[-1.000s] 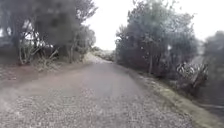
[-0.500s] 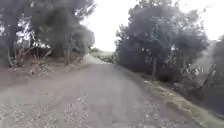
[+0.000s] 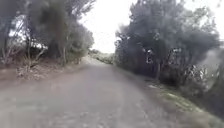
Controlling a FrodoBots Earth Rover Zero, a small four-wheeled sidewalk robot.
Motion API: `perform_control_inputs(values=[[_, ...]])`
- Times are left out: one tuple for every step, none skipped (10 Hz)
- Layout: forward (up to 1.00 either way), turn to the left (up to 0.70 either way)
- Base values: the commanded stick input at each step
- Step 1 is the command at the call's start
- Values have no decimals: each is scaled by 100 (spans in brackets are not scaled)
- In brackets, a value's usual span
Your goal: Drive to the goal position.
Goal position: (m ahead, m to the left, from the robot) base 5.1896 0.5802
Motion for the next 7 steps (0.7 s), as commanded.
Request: perform_control_inputs(values=[[100, 0], [100, 0], [100, 0], [100, 0], [100, 0], [100, 0], [100, 0]])
